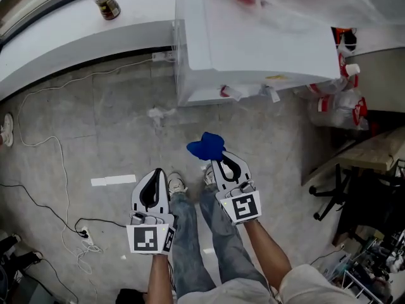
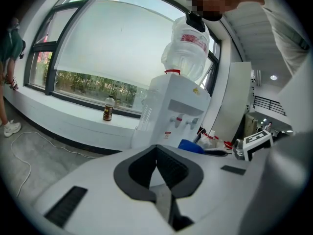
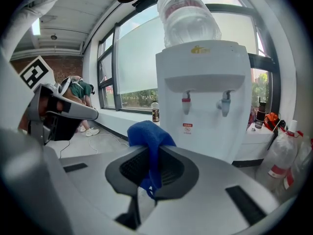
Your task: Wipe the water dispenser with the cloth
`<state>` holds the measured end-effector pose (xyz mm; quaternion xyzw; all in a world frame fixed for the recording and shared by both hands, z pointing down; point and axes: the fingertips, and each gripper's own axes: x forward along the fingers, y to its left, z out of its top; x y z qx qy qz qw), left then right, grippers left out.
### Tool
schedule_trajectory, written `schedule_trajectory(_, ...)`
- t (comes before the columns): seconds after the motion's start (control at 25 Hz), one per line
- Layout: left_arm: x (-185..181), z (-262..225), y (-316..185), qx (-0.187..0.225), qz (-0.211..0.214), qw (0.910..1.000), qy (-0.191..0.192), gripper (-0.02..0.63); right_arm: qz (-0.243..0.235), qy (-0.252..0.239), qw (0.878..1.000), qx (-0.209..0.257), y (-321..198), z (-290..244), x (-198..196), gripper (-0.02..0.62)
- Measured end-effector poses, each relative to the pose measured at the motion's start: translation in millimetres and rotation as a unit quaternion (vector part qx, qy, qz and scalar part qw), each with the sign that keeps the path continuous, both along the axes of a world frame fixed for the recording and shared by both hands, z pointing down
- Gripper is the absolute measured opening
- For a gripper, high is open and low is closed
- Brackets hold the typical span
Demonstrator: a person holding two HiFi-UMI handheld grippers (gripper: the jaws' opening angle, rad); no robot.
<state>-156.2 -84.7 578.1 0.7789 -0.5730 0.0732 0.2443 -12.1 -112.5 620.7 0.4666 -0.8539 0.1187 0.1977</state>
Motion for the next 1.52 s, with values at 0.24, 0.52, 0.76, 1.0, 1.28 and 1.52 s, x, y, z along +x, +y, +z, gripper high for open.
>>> schedule_trajectory(0.24,-2.2,-0.9,5.1,-0.003,0.009,0.9999,-0.005,0.012,0.010,-0.004,0.999,0.038,-51.3,14.4,-10.5,0.041)
schedule_trajectory(0.52,2.2,-3.1,4.0,-0.002,0.018,0.9998,-0.006,0.012,0.028,-0.003,0.997,0.074,-122.7,19.4,-20.3,0.041)
schedule_trajectory(0.76,4.0,-3.3,4.0,-0.005,0.020,0.9998,-0.006,0.012,0.034,-0.003,0.996,0.078,-141.4,21.4,-21.5,0.040)
schedule_trajectory(1.0,7.7,-3.1,0.9,-0.003,0.023,0.9997,-0.012,0.012,0.036,0.001,0.996,0.083,-149.1,25.2,-16.3,0.041)
schedule_trajectory(1.28,22.0,-3.5,-0.2,-0.003,0.036,0.9993,-0.013,0.012,0.058,0.022,0.995,0.082,-162.9,30.2,19.6,0.040)
schedule_trajectory(1.52,39.1,-2.3,-2.1,-0.004,0.049,0.9987,-0.013,0.012,0.090,0.038,0.991,0.087,-174.6,34.4,70.3,0.040)
